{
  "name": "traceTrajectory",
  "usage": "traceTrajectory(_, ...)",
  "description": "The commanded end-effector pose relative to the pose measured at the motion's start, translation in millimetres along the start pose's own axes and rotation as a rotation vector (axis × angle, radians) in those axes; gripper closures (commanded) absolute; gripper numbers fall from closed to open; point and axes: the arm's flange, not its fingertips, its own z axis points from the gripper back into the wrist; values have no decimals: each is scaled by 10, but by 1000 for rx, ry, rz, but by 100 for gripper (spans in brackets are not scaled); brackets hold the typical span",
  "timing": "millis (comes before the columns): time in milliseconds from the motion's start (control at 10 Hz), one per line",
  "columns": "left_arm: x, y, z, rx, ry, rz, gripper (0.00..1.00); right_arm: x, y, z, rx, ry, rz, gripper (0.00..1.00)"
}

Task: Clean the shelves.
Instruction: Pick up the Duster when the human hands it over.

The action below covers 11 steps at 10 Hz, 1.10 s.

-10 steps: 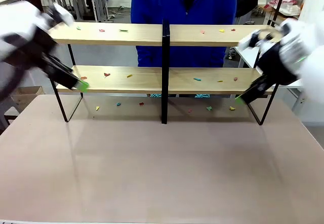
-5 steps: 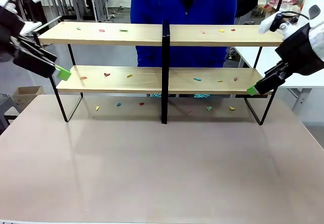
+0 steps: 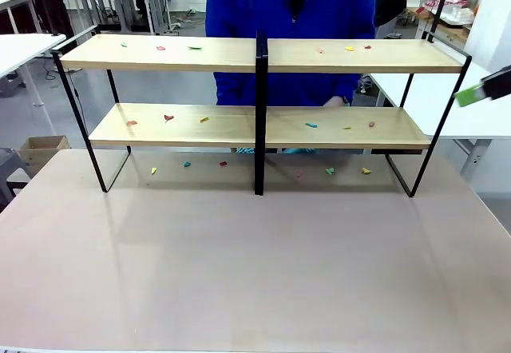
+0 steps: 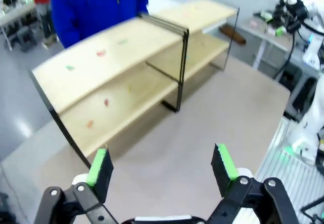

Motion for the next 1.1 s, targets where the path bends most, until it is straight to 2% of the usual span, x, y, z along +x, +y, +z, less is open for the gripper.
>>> traceTrajectory(0, -278, -286, -127, 50, -152, -78, 0, -103, -39, 166, -4, -116, 21, 0)
traceTrajectory(200, -259, -335, -150, 84, -190, -57, 0, -85, -34, 269, -21, -153, 35, 0)
traceTrajectory(700, -253, -335, -341, 54, -113, -47, 0, -48, -49, 187, -20, -138, 36, 0)
traceTrajectory(900, -230, -303, -406, 35, -85, 4, 0, -53, -51, 180, -21, -125, 44, 0)
traceTrajectory(1000, 235, -64, -200, 44, -113, -46, 0, -61, -56, 175, -18, -127, 46, 0)
